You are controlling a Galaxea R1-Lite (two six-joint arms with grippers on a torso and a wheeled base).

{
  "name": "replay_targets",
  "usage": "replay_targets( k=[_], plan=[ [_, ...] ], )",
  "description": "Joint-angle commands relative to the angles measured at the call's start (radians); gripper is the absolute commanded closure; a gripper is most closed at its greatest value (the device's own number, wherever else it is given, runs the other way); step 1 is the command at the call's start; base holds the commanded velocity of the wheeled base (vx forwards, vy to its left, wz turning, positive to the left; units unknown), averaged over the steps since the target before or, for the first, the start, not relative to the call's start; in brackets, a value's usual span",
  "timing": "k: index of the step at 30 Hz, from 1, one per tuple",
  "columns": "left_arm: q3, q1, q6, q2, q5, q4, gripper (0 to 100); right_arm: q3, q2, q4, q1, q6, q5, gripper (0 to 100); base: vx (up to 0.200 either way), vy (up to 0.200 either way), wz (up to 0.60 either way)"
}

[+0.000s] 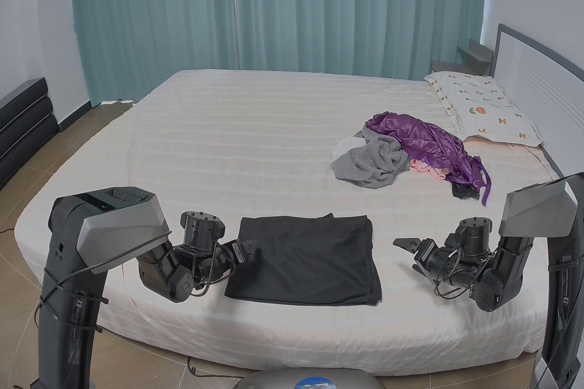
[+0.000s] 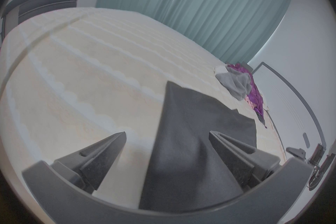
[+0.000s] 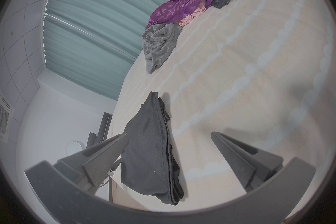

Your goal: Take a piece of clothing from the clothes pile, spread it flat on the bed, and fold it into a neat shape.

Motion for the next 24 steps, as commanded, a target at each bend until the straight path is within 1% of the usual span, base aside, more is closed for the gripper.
replay_targets(
  k=[1, 4, 5, 7, 12, 13, 24],
  plan=[
    [-0.032, -0.01, 0.0, 0.025, -0.013, 0.018, 0, 0.0, 0.002, -0.002, 0.001, 0.0, 0.0, 0, 0.0, 0.0, 0.0],
    [-0.035, -0.01, 0.0, 0.027, -0.013, 0.02, 0, 0.0, 0.002, 0.0, 0.001, 0.0, 0.0, 0, 0.0, 0.0, 0.0],
    [-0.059, -0.01, 0.0, 0.028, -0.016, 0.047, 0, 0.0, 0.002, 0.0, 0.001, 0.0, 0.0, 0, 0.0, 0.0, 0.0],
    [-0.065, -0.01, -0.002, 0.028, -0.016, 0.064, 0, 0.0, 0.002, -0.002, 0.001, 0.0, 0.0, 0, 0.0, 0.0, 0.0],
    [-0.071, -0.01, -0.006, 0.03, -0.016, 0.069, 0, 0.0, 0.002, -0.002, 0.001, -0.002, 0.0, 0, 0.0, 0.0, 0.0],
    [-0.071, -0.01, -0.006, 0.03, -0.016, 0.069, 100, 0.0, 0.002, -0.002, 0.001, -0.002, 0.0, 0, 0.0, 0.0, 0.0],
    [-0.068, -0.013, -0.026, 0.034, 0.007, 0.055, 100, 0.002, 0.002, -0.002, 0.001, -0.002, 0.0, 0, 0.0, 0.0, 0.0]
  ],
)
